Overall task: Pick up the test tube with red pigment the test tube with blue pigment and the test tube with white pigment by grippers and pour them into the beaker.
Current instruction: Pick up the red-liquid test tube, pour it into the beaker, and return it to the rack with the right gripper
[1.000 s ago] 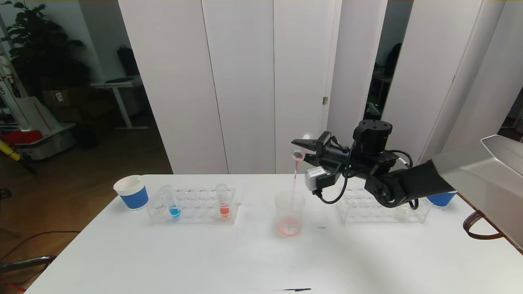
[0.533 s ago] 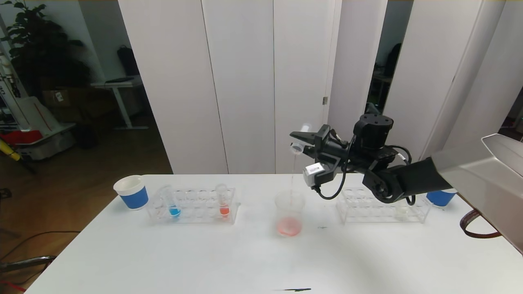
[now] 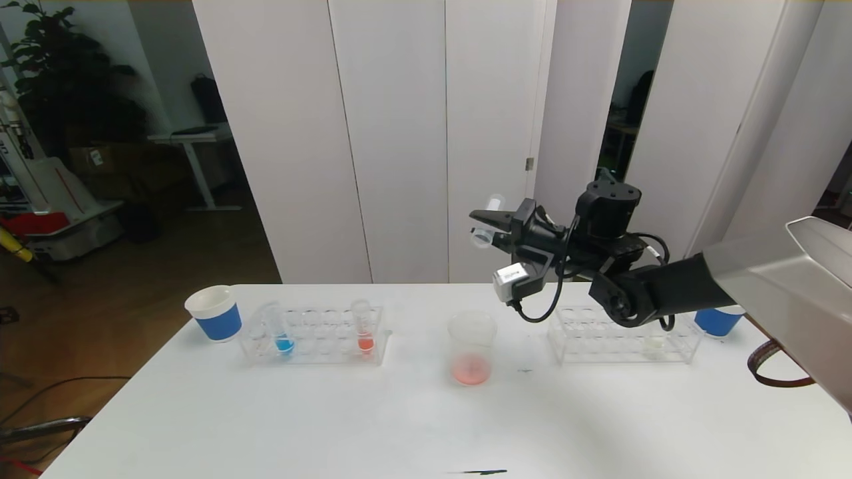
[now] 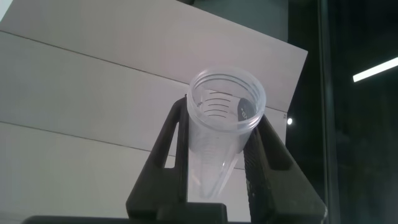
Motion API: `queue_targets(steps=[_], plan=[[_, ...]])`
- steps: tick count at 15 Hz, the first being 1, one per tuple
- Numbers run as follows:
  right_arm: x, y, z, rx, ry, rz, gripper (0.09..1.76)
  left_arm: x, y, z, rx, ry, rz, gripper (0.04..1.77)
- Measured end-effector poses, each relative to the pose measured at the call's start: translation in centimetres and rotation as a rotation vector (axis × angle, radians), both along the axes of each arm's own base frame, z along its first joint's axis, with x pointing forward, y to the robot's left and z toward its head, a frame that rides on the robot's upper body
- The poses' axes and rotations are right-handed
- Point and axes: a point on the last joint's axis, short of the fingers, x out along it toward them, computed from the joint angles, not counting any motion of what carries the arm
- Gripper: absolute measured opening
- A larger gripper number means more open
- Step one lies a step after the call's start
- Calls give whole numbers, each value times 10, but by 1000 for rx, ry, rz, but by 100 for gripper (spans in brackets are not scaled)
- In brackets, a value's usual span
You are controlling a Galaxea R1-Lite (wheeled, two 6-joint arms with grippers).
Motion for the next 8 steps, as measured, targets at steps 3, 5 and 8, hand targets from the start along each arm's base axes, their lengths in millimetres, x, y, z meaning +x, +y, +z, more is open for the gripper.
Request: queue_targets(steps=[3,5,8], plan=[[0,0,-1,7,15,-9,58,0,0,0,0,0,0,175],[-1,0,1,24,35,-6,58,0,0,0,0,0,0,175],[-5,-2,18,85,65,-34,58,0,0,0,0,0,0,175]])
